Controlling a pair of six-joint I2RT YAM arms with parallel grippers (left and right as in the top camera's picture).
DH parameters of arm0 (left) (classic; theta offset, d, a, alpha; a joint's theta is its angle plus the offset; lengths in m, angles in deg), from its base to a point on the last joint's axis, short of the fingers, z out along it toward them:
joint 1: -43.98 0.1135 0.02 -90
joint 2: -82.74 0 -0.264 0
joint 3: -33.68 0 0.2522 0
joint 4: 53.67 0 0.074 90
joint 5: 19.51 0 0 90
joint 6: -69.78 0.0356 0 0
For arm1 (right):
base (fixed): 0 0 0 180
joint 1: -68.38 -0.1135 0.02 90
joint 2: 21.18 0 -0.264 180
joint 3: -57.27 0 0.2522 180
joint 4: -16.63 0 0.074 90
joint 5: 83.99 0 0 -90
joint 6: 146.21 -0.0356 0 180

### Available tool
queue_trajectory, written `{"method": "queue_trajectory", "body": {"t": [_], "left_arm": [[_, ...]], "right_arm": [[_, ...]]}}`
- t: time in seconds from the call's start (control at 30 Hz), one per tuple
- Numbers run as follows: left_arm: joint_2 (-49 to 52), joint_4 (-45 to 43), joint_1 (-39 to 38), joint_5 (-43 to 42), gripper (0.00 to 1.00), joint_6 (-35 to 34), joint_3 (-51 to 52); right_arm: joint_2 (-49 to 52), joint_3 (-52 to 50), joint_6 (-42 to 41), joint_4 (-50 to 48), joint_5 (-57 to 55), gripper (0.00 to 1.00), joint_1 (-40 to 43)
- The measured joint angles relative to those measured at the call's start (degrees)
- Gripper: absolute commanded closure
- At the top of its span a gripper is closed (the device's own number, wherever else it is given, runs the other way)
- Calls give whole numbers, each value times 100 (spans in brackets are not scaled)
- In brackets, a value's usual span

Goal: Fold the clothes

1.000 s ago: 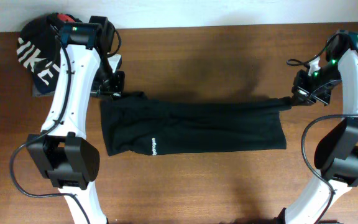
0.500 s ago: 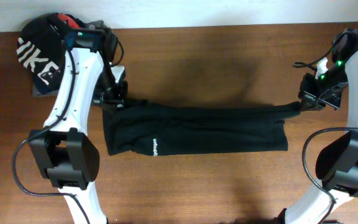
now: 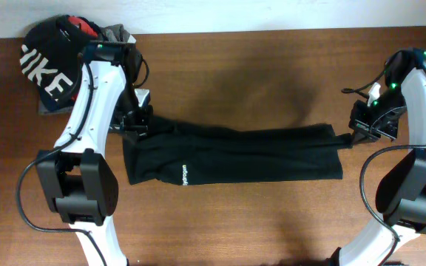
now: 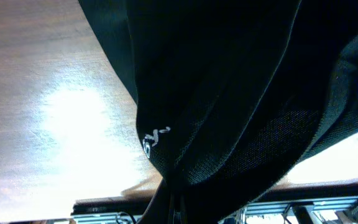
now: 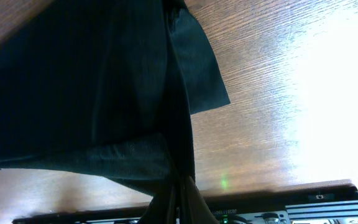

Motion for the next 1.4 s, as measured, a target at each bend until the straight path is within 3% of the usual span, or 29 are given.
{"method": "queue_trajectory", "body": {"t": [0.47,0.53,0.8,0.87,0.93,1.0,1.03,1.13,1.17,1.2,1.27,1.33,1.4], "left_arm": [[0,-2,0,15,99,0,918],[0,0,0,39,91,0,920],[0,2,0,131,91,-20,920],[0,2,0,149,89,-20,920],[0,2,0,151,80,-15,920],[0,4,0,170,78,-33,920],[0,4,0,173,72,-37,920],[0,7,0,181,49,-31,920],[0,7,0,190,33,-44,920],[0,7,0,188,32,-61,920],[0,4,0,210,33,-42,922],[0,-7,0,212,73,-28,927],[0,-188,0,205,71,-15,933]], "right_arm": [[0,-11,-28,-210,0,96,-4],[0,-11,-35,-138,-31,93,-4],[0,-11,-70,142,-350,90,-4],[0,-11,-76,192,-413,84,-4],[0,-11,-85,223,-457,72,-4],[0,-11,-116,240,-472,67,-4],[0,-11,-90,269,-501,67,-4],[0,-11,-81,286,-529,66,-4],[0,-11,-79,284,-553,66,-4],[0,-11,-79,282,-562,66,-4],[0,-11,-79,267,-568,65,-4],[0,-11,-81,232,-555,66,-4],[0,-11,-15,140,-435,66,-17]]}}
